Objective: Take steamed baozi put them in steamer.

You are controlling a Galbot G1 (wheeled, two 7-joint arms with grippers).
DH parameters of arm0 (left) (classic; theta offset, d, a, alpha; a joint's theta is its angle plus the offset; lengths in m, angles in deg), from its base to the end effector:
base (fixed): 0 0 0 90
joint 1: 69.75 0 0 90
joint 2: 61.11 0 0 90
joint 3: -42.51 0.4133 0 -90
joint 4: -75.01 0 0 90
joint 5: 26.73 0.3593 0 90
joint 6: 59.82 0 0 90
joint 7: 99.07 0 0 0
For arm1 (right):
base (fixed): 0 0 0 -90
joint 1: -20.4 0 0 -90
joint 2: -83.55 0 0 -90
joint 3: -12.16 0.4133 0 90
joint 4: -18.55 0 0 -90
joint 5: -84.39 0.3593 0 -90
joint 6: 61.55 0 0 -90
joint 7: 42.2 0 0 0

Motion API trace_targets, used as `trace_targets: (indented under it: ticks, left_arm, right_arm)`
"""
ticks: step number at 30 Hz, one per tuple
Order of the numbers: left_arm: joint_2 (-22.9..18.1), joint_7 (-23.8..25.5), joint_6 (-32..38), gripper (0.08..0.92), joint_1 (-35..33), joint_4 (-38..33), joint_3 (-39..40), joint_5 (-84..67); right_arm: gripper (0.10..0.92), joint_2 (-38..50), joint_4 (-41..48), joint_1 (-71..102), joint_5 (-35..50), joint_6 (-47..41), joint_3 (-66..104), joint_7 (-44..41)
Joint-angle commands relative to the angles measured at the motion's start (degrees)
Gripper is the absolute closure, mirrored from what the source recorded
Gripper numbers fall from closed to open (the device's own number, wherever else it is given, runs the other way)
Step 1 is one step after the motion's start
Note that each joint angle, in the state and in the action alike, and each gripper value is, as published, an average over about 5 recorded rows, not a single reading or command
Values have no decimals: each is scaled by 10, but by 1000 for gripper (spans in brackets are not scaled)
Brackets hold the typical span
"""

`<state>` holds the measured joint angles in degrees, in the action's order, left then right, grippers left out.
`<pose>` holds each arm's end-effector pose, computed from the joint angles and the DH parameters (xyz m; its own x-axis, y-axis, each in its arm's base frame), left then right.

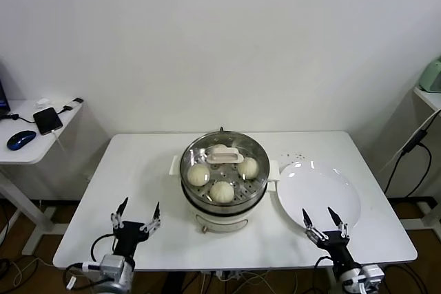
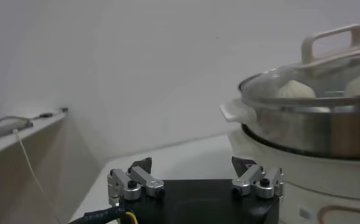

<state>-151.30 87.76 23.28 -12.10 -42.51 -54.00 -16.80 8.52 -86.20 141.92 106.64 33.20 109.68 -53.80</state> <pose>0.1351 0.0353 -0.3784 -0.9747 -0.0115 0.2232 0.0351 0.9784 0.2035 0.1373 -0.1271 -0.4351 -0.9772 -0.1363 0.1627 -0.1178 0.9859 0.1185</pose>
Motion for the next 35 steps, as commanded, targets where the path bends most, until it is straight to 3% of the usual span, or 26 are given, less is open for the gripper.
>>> trace_targets:
  ticks: [1,11,35]
  left_arm:
    - [-3,11,-17,177,-72,-34,4,-59]
    - [-8,8,-52,177,-92,-59,-9,-66]
    - [0,20,-22,177,-112,-92,-11,-81]
  right_arm:
    - [203,-9,-67,40,-52,-21,-2,-5]
    - [203,-14,-94,54,-70,-35,-2,-7]
    - [203,-23,-119,79,-85,-49,12,-19]
